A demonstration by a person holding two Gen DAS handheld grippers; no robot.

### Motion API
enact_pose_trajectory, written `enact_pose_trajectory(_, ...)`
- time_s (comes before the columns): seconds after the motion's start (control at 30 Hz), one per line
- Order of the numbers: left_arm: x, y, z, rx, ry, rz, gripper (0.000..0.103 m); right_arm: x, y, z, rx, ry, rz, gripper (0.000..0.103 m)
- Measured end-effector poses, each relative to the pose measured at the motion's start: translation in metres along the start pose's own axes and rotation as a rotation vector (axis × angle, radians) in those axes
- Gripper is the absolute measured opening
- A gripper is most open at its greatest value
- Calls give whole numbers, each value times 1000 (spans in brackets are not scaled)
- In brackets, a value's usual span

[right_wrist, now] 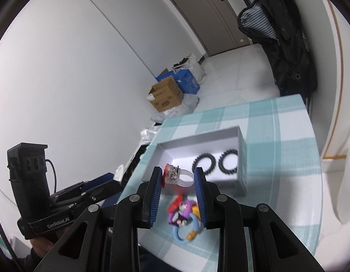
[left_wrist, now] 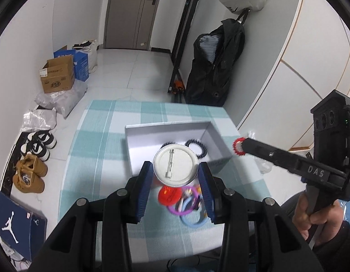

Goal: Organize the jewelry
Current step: 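Carry the red charm and white badge into the white box and open both tools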

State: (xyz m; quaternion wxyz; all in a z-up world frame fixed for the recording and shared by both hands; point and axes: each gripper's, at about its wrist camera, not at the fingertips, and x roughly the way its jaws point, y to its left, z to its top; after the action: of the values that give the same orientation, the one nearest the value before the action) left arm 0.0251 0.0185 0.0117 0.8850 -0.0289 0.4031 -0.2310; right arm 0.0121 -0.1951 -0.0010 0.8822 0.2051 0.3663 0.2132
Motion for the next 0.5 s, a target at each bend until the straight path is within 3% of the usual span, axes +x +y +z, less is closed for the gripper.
enact_pose_trajectory(0.2, 11, 1, 17, 21, 1, 2, 36, 18, -1, 23, -20, 12, 10, 28)
enact_pose_trajectory(0.5, 55, 15, 38, 1, 74, -11, 36, 72, -14, 54, -63, 76, 12, 28)
